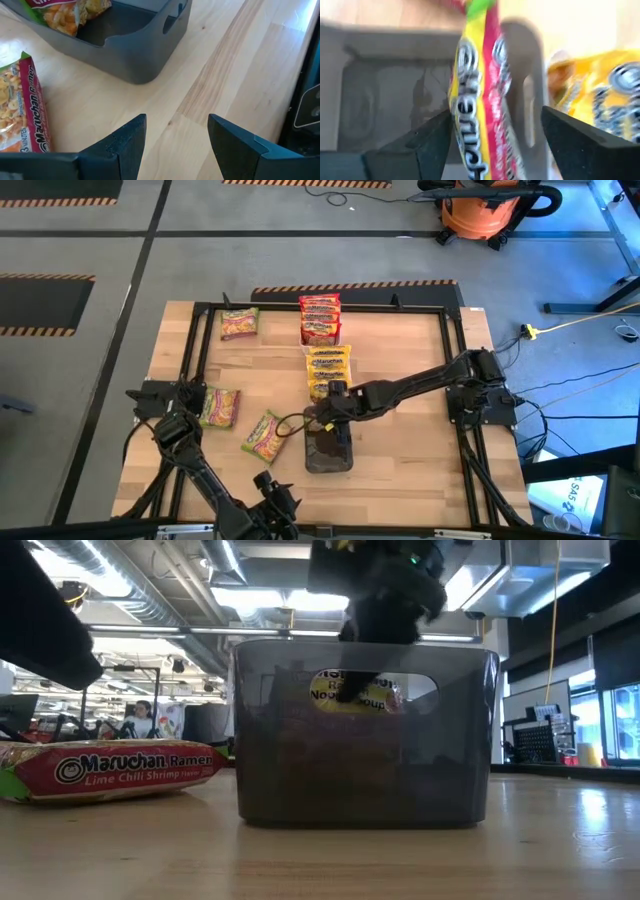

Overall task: Sort Maruchan noodles
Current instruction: Put the green noodle pack into the black bin

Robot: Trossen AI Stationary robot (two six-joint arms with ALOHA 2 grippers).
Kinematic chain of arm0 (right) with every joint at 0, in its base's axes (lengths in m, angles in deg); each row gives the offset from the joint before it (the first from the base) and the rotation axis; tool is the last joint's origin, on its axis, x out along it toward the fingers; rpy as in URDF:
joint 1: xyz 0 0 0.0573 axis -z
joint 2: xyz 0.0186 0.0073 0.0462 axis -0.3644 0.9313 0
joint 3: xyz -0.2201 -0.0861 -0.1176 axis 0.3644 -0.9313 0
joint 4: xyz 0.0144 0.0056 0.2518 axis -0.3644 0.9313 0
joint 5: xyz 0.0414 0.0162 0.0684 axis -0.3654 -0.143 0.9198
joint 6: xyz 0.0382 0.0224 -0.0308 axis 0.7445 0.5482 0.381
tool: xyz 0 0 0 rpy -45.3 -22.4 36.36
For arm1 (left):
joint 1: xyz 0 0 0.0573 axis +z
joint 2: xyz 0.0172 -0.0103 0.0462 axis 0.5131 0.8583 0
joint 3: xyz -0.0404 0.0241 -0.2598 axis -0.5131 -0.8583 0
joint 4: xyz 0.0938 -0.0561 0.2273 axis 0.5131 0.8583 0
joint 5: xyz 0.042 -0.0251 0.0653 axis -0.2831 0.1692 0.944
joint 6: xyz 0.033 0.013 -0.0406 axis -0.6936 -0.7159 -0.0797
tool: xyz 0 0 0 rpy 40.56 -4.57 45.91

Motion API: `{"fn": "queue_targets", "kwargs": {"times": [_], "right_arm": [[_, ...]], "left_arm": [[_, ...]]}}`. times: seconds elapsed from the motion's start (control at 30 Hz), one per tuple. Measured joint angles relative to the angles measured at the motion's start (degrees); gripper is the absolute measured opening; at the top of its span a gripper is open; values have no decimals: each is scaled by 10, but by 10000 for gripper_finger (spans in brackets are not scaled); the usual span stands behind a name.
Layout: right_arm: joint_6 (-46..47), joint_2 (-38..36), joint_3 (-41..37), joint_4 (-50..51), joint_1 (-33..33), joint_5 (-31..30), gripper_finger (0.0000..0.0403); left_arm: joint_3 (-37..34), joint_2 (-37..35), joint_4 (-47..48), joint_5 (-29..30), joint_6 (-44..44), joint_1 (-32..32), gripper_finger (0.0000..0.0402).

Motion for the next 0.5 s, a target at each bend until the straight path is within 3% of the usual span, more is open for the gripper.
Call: {"fn": "queue_targets", "kwargs": {"times": [0.27, 0.5], "right_arm": [[-4, -1, 19, 26, 0, -101, 269], [-7, -5, 19, 19, 0, -99, 269]], "left_arm": [[0, 0, -6, 0, 0, 5, 207], [0, 0, -16, 3, 0, 8, 207]]}}
